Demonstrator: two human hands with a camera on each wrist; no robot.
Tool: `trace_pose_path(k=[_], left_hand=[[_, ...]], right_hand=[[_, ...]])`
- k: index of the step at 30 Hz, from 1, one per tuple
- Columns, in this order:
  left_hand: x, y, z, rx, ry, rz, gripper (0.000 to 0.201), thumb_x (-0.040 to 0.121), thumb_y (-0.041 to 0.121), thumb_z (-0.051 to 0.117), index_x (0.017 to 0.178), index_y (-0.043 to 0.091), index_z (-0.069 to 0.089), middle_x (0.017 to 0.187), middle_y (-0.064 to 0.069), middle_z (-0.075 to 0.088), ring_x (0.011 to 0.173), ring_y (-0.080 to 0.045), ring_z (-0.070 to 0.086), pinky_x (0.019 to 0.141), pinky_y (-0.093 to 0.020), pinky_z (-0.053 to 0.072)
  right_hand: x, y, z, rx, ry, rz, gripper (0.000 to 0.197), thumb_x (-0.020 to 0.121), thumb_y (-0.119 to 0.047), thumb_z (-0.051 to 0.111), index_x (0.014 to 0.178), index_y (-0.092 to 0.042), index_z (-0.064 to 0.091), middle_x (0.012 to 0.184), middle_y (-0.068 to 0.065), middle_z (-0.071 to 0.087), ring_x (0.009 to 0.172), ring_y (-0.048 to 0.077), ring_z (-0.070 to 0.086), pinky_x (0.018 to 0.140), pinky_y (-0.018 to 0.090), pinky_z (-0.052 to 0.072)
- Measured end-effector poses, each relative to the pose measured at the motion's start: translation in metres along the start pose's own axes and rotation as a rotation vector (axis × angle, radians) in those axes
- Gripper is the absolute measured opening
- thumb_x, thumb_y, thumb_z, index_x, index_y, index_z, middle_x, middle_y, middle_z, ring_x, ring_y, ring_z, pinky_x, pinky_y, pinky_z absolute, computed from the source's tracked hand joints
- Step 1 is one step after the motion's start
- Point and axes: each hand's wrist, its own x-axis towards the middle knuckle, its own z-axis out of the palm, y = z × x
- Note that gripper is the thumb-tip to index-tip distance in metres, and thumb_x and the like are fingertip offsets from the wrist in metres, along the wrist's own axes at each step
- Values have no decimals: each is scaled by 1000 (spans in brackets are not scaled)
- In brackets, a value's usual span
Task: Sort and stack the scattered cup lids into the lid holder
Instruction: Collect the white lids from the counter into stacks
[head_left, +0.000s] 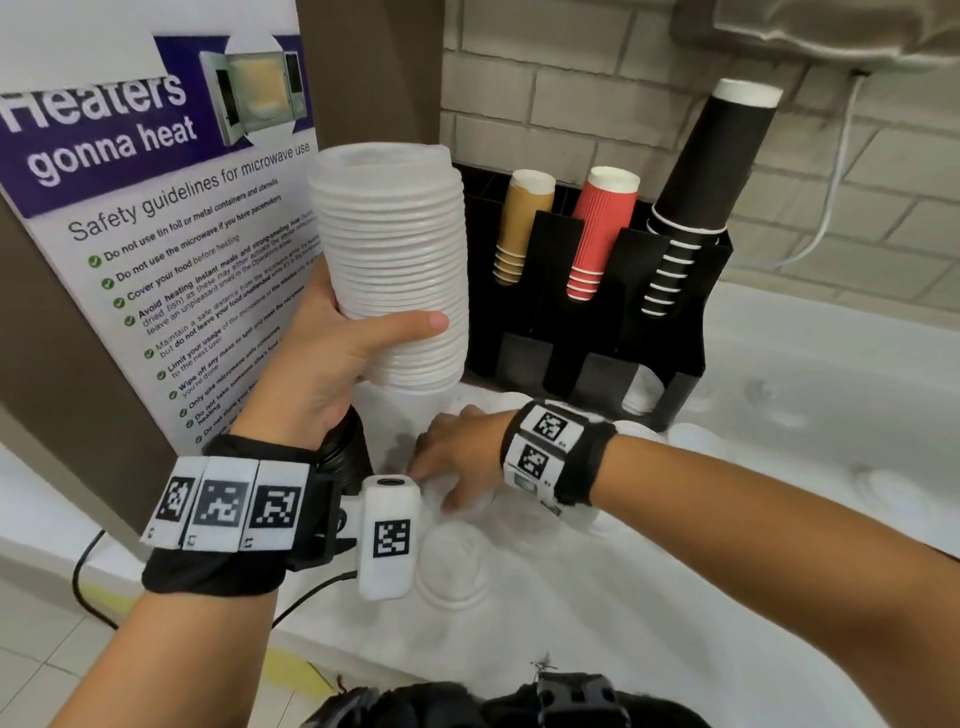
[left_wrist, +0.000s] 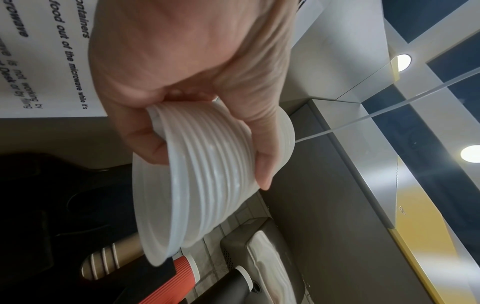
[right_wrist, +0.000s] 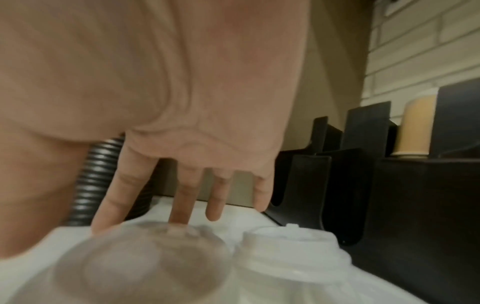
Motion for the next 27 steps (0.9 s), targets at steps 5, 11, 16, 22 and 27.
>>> trace_pose_path(k=[5, 11, 16, 22, 27], left_hand=[[3, -6, 0, -32, -10, 16, 89, 53, 8, 86, 134, 16, 51, 117, 1, 71, 105, -14, 69, 76, -26, 58], [7, -9, 4, -28, -35, 54, 84, 55, 5, 87, 132, 9, 54, 118, -4, 70, 106, -18, 69, 80, -30, 58], [11, -9, 6, -37, -10, 61, 88, 53, 6, 83, 135, 10, 50, 122, -6, 67, 107, -16, 68, 82, -30, 57], [12, -9, 12, -37, -13, 69, 97, 46, 8, 89, 135, 7, 50, 125, -9, 66, 113, -22, 65, 97, -45, 53], [11, -14, 21, -14, -20, 89, 107, 40, 24, 89, 137, 9, 46, 129, -10, 63, 118, -24, 61, 101, -50, 49]], right_hand=[[-27, 10, -6, -167, -39, 92, 34, 87, -23, 57, 120, -30, 58, 126, 3, 46, 124, 30, 31, 88, 50, 33], [-31, -37, 12, 20, 54, -92, 49, 87, -39, 63, 134, -30, 50, 134, 4, 43, 122, 25, 32, 94, 40, 29], [-41, -39, 22, -7, -17, -86, 42, 86, -27, 66, 127, -28, 57, 138, 4, 39, 125, 27, 28, 96, 39, 28], [-62, -2, 5, 650, 426, 64, 66, 85, -4, 65, 143, -16, 36, 126, 11, 54, 117, 23, 52, 99, 33, 44], [-52, -11, -1, 1923, 774, -226, 74, 89, 23, 37, 146, -21, 19, 132, 17, 53, 123, 31, 53, 99, 37, 48]])
